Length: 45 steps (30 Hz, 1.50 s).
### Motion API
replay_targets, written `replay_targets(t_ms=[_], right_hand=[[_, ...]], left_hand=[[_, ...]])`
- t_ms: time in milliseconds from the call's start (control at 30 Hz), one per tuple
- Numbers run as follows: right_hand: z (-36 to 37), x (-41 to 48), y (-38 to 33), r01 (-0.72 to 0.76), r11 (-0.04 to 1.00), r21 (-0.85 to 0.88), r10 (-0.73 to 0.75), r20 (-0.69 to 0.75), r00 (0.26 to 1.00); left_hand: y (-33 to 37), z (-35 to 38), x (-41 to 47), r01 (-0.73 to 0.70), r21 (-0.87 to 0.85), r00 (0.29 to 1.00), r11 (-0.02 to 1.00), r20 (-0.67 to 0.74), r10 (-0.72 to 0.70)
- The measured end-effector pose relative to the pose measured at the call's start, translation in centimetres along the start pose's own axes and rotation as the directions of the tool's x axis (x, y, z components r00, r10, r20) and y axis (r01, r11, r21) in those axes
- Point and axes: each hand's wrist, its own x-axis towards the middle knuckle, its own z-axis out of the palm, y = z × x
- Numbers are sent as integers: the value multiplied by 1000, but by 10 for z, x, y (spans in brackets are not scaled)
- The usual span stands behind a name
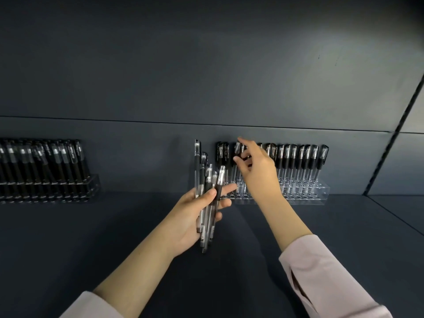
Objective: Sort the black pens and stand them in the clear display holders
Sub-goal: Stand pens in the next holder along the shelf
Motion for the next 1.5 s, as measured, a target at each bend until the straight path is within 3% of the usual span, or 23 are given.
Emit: replay_targets(t_ms=[133, 333, 500, 600, 800, 1033, 1100, 1200, 1333, 1400, 1500], right_hand=[[2, -2, 8, -2, 998, -57, 9, 111, 994], [-3, -2, 9, -74, 995, 60, 65, 137, 988], [-12, -4, 5, -169, 951, 259, 159, 59, 985], [-19, -5, -4, -209, 933, 294, 204, 47, 978], [-25, -11, -36, -320, 820, 475, 151, 360, 921], [-21, -14, -38, -403, 791, 461, 126, 522, 844], [-22, -12, -33, -425, 780, 460, 195, 467, 862], [-26, -6, -24, -424, 702, 572, 358, 231, 905], [-38, 1, -15, -282, 600, 749, 501, -78, 862], [-40, 1, -12, -213, 637, 741, 516, -205, 832], [-39, -1, -12, -172, 802, 572, 420, -334, 844]], left_hand=[[0, -1, 1, -19, -11, 1000, 1000, -16, 19], [-2, 1, 2, -40, 11, 998, 999, -38, 40], [-1, -1, 3, -47, 35, 996, 998, -80, 50], [-2, -2, 4, -60, 41, 992, 997, -107, 64], [-6, -2, 4, -77, 66, 980, 995, -180, 88], [-7, -3, 5, -101, 53, 975, 993, -192, 109], [-8, -4, 5, -107, 37, 974, 994, -199, 113], [-8, -8, 7, -101, 7, 967, 995, -233, 100], [-7, -11, 7, -95, 34, 959, 995, -264, 101], [-8, -10, 8, -76, 59, 954, 995, -285, 90], [-10, -9, 11, -51, 97, 947, 994, -311, 79]])
